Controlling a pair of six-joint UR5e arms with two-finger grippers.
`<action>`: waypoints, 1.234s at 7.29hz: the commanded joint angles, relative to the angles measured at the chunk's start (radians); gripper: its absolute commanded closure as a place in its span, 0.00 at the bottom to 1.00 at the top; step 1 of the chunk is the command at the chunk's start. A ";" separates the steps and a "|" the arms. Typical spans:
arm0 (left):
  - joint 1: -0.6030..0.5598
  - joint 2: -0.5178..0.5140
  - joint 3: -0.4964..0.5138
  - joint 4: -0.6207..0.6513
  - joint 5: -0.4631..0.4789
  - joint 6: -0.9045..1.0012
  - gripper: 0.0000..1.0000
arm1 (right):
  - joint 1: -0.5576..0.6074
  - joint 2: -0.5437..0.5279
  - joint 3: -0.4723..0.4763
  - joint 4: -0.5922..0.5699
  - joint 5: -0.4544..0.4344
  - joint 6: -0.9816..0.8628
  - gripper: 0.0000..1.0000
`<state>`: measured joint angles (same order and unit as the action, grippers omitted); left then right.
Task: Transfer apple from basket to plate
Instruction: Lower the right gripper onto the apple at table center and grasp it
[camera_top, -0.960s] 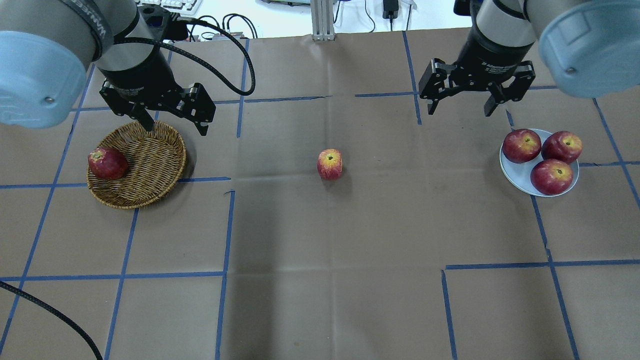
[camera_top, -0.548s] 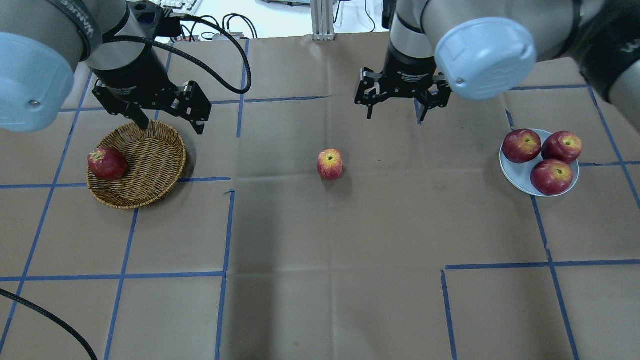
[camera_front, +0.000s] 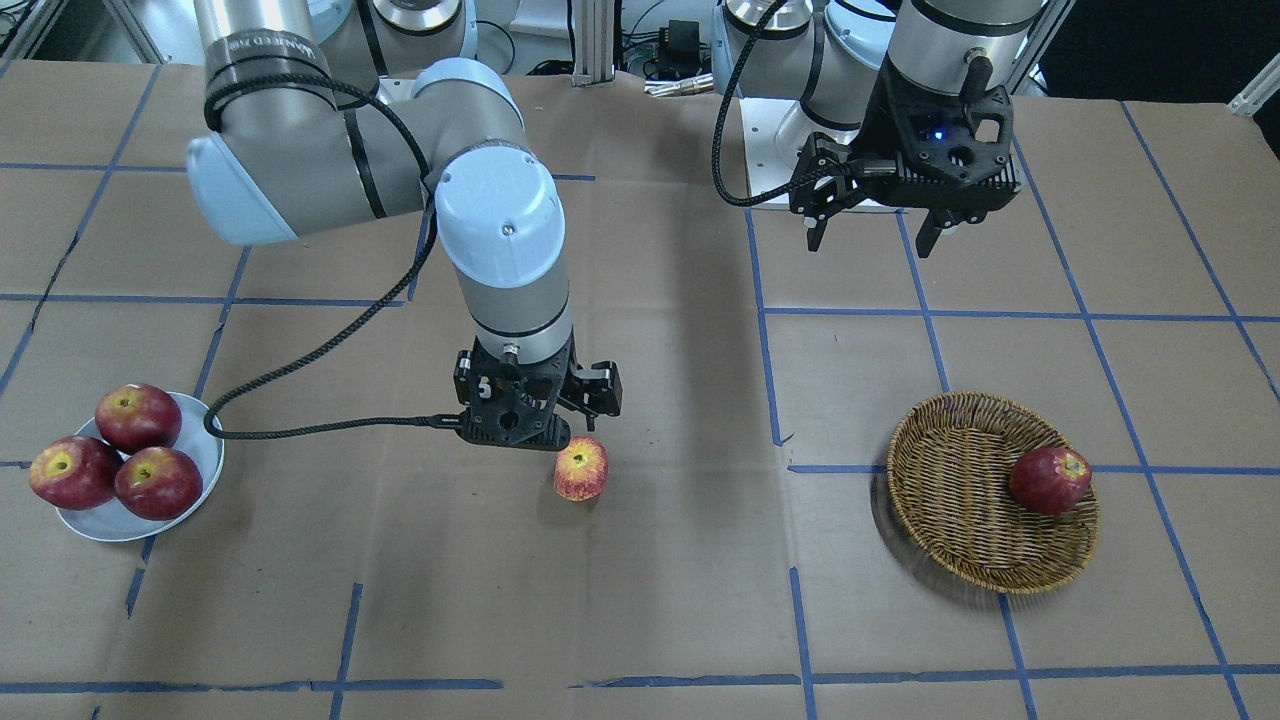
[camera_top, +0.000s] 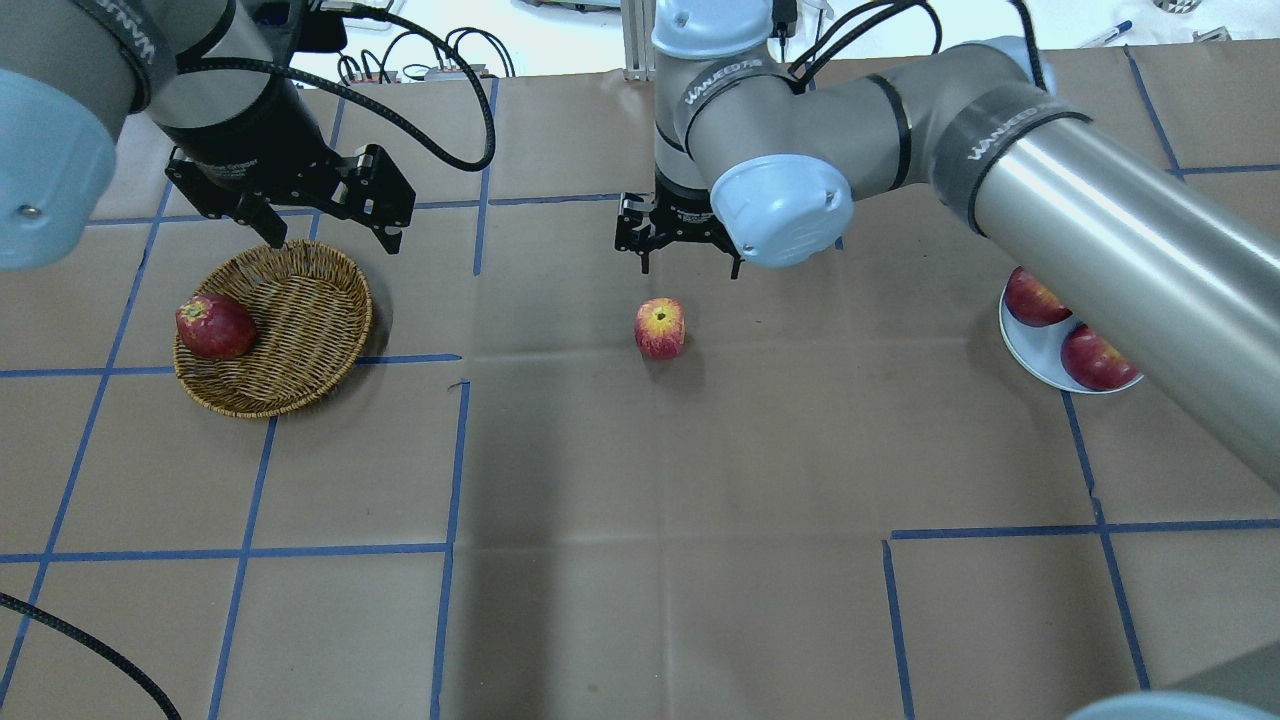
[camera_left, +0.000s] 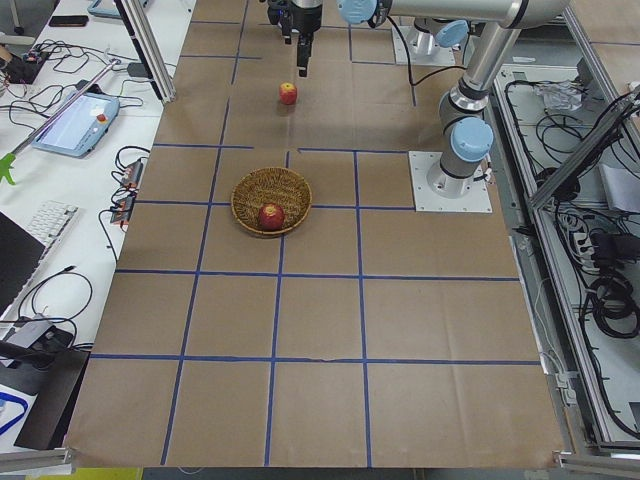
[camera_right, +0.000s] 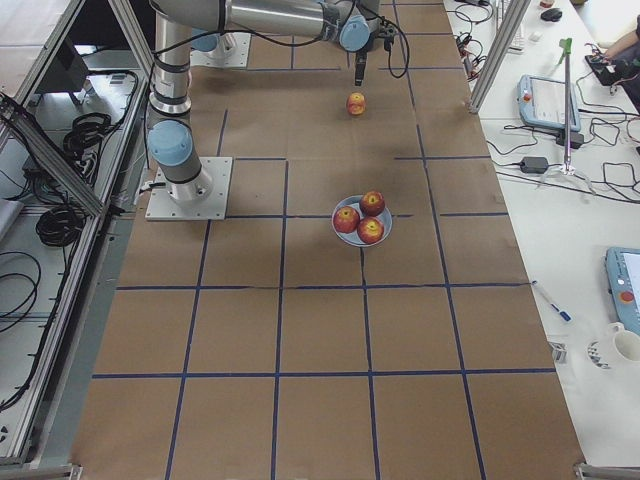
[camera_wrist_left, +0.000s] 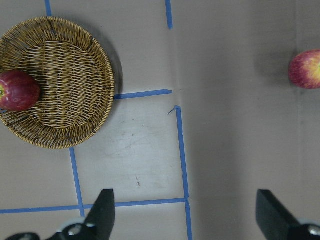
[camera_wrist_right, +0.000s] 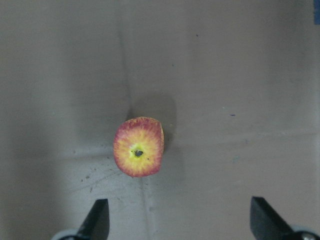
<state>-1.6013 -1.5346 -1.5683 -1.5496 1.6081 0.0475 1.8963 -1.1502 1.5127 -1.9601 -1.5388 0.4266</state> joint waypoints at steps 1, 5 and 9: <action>-0.008 0.019 -0.009 -0.050 0.001 -0.011 0.01 | 0.012 0.090 0.024 -0.112 -0.001 0.006 0.00; -0.008 -0.001 -0.057 -0.058 0.004 0.005 0.01 | 0.020 0.164 0.072 -0.201 0.002 0.004 0.00; -0.006 -0.001 -0.052 -0.053 -0.005 0.005 0.01 | 0.037 0.207 0.070 -0.247 0.000 0.006 0.28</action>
<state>-1.6090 -1.5354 -1.6220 -1.6035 1.6040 0.0525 1.9314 -0.9478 1.5838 -2.2052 -1.5385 0.4334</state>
